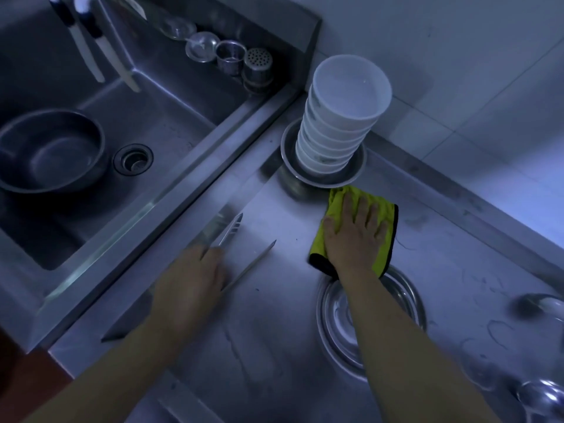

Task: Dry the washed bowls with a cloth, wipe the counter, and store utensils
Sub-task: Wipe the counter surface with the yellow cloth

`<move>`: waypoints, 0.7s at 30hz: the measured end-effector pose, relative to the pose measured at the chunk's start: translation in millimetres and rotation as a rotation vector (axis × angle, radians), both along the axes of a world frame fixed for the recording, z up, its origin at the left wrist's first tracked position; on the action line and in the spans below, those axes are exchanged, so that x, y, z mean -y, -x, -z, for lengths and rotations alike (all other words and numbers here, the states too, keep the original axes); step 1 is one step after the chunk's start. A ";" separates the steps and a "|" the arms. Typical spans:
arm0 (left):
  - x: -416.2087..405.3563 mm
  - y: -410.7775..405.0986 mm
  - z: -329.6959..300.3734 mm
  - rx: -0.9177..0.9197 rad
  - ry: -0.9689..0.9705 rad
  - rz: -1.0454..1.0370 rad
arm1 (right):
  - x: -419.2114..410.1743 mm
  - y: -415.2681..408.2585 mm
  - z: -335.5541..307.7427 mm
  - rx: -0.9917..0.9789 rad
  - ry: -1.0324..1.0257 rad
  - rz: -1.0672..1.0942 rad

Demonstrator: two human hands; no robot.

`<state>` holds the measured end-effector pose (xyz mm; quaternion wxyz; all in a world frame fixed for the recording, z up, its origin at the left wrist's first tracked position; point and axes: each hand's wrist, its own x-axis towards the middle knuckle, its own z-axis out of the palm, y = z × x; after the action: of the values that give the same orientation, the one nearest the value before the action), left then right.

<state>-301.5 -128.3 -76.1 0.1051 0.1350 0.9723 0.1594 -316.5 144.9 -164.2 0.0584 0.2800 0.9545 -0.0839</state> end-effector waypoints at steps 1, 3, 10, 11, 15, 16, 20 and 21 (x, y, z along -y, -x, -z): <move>-16.0 9.8 -0.6 -0.013 -0.047 0.009 | 4.4 0.0 0.1 -0.003 0.018 0.028; -52.1 35.6 2.6 -0.013 -0.180 0.005 | 16.7 -3.1 1.5 -0.019 0.015 0.053; -147.3 126.1 37.2 0.374 -0.674 -0.426 | 16.4 -6.7 10.8 -0.026 -0.077 -0.129; -153.2 132.5 43.4 0.438 -0.747 -0.512 | 10.8 -4.1 11.6 -0.024 -0.074 -0.134; -166.6 142.7 57.5 0.424 -0.916 -0.600 | -5.2 10.0 12.6 -0.064 -0.091 -0.101; -168.6 143.7 59.0 0.419 -0.942 -0.613 | -7.1 11.7 12.7 -0.065 -0.094 -0.096; -174.3 145.7 64.5 0.438 -1.015 -0.682 | -13.4 16.0 11.5 -0.089 -0.112 -0.053; -175.2 145.1 64.5 0.439 -1.019 -0.688 | -15.9 17.9 11.2 -0.085 -0.111 -0.040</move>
<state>-446.6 46.8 -140.6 0.1672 -0.1868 0.7185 0.6488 -334.5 160.8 -175.4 0.0038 0.2597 0.9648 -0.0417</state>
